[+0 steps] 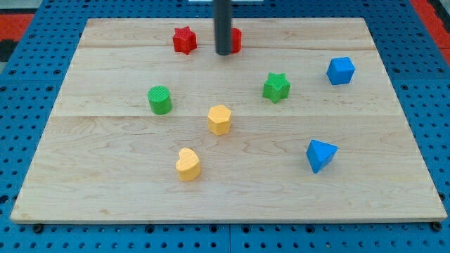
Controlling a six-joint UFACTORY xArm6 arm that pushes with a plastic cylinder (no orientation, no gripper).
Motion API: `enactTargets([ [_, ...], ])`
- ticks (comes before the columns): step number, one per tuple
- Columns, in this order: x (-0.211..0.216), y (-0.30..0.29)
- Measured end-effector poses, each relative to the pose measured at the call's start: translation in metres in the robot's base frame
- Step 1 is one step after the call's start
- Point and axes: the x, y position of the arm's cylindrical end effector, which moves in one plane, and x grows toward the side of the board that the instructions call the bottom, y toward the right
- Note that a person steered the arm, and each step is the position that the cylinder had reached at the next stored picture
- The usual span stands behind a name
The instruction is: Move blue cube horizontally right to green star
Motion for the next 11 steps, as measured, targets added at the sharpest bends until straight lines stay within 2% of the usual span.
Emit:
enactTargets([
  [1,-0.001,0.044],
  [2,-0.030,0.047],
  [3,-0.035,-0.005],
  [4,-0.008,-0.036],
  [6,-0.012,0.072],
  [8,0.002,0.177],
  [9,0.024,0.196],
  [10,0.061,0.161],
  [11,0.103,0.158],
])
